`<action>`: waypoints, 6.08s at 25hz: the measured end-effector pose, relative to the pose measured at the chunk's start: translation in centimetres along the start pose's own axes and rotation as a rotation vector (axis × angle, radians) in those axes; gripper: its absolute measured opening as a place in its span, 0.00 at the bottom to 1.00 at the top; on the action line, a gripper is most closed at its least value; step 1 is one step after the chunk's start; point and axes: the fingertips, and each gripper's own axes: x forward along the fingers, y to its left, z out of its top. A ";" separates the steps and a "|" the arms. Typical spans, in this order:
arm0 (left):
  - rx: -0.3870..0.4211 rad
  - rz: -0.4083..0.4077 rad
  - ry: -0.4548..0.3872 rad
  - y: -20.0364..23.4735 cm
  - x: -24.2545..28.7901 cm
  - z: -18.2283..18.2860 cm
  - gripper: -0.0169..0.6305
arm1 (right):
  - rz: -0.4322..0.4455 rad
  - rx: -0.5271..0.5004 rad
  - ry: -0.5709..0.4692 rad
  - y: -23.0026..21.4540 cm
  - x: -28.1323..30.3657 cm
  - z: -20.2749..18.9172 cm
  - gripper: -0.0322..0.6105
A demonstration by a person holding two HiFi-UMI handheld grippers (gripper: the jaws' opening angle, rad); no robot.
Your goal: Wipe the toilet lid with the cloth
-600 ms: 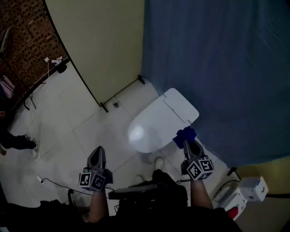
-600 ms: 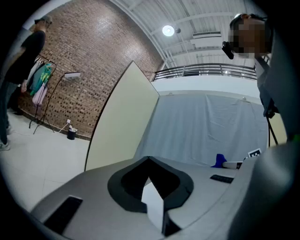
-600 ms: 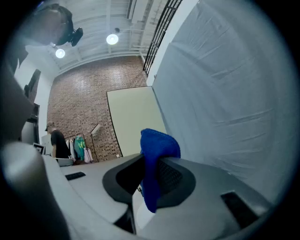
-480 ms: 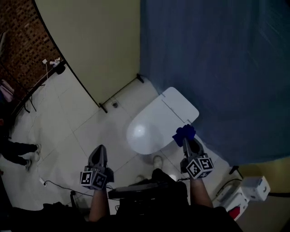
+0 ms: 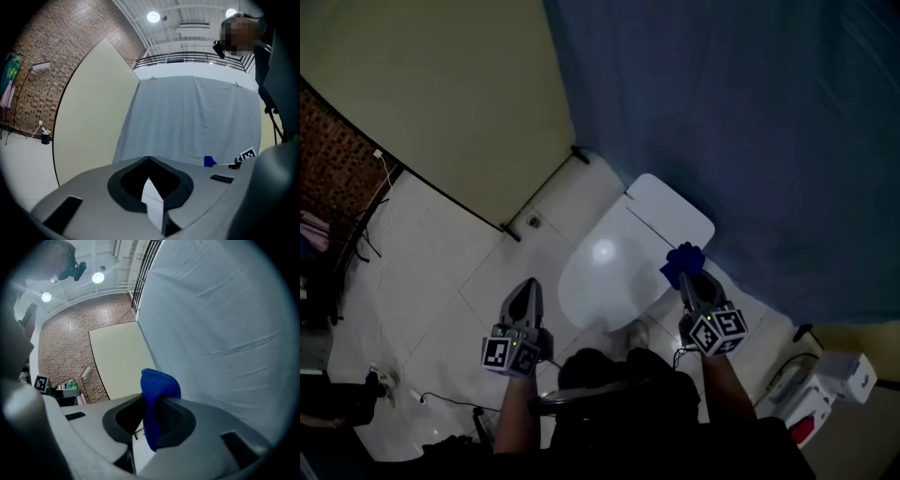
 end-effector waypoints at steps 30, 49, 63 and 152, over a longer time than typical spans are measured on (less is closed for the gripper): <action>0.033 -0.363 0.410 14.2 19.4 -11.1 0.01 | -0.215 0.420 0.243 -3.5 34.7 -18.6 0.15; 0.059 -0.474 0.649 10.3 20.8 -22.8 0.01 | -0.445 0.491 0.579 -14.1 39.2 -31.1 0.15; 0.105 -0.455 0.910 7.2 23.2 -29.4 0.01 | -0.484 0.434 0.616 -18.8 29.7 -32.1 0.15; 0.064 -0.463 1.252 4.6 13.5 -36.6 0.01 | -0.557 0.462 0.699 -12.1 13.9 -40.2 0.15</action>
